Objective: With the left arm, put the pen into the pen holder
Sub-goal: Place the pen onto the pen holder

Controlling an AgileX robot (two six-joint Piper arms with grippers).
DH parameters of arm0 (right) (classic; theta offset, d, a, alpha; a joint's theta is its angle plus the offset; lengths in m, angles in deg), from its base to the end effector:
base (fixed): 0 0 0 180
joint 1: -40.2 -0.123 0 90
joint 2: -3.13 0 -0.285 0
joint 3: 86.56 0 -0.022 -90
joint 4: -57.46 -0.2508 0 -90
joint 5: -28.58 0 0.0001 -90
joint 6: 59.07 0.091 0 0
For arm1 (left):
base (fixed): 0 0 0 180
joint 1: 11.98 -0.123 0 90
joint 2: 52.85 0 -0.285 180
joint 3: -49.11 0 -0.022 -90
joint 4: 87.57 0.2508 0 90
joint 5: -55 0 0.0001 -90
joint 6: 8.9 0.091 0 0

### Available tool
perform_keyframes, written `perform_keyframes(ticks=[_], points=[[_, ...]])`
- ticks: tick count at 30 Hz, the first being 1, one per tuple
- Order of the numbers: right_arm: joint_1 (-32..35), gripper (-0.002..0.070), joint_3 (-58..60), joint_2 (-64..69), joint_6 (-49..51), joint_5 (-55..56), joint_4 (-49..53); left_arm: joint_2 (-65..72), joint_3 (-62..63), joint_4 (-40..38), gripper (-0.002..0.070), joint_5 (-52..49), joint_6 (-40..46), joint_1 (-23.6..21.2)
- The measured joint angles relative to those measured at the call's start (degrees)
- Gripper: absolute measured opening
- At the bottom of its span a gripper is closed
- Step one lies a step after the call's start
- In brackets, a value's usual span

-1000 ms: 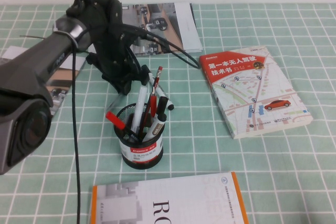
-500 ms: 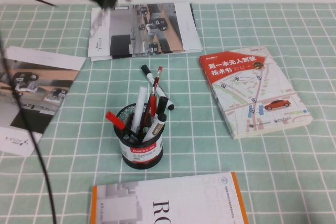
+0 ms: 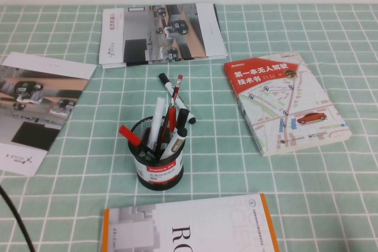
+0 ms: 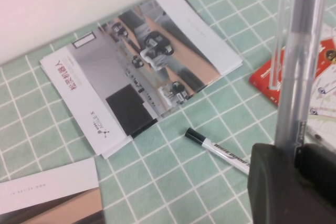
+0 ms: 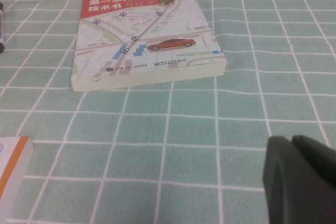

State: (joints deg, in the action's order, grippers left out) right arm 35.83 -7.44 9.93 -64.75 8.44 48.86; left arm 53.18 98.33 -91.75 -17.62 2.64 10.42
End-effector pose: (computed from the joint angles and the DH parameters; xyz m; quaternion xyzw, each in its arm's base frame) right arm 0.0525 0.0087 0.1716 -0.0292 0.7972 0.0561 0.6004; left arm 0.3181 -0.1379 0.4949 0.2685 0.8628 -0.0764 0.4215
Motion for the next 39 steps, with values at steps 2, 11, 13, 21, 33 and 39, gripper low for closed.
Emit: perform_keyframes(ticks=[2, 11, 13, 21, 33, 39], points=[[0.00, -0.0020, 0.00, 0.00, 0.00, 0.00, 0.00, -1.50, -1.15, -0.08, 0.0049, 0.40, 0.00, 0.24], [0.00, -0.0020, 0.00, 0.00, 0.00, 0.00, 0.00, -19.58, -30.65, 1.97, 0.0049, 22.10, 0.22, 1.27], [0.00, -0.0020, 0.00, 0.00, 0.00, 0.00, 0.00, -25.61, -41.69, 1.68, 0.0049, 30.23, 0.22, 1.40], [0.00, -0.0020, 0.00, 0.00, 0.00, 0.00, 0.00, -40.17, -77.07, -6.89, 0.0049, 62.92, 0.97, 3.26], [0.00, -0.0020, 0.00, 0.00, 0.00, 0.00, 0.00, -32.95, -97.81, 1.60, 0.0049, 106.84, -1.99, 15.82], [0.00, -0.0020, 0.00, 0.00, 0.00, 0.00, 0.00, -22.23, -97.94, 3.04, 0.0049, 116.40, -7.96, 16.03]])
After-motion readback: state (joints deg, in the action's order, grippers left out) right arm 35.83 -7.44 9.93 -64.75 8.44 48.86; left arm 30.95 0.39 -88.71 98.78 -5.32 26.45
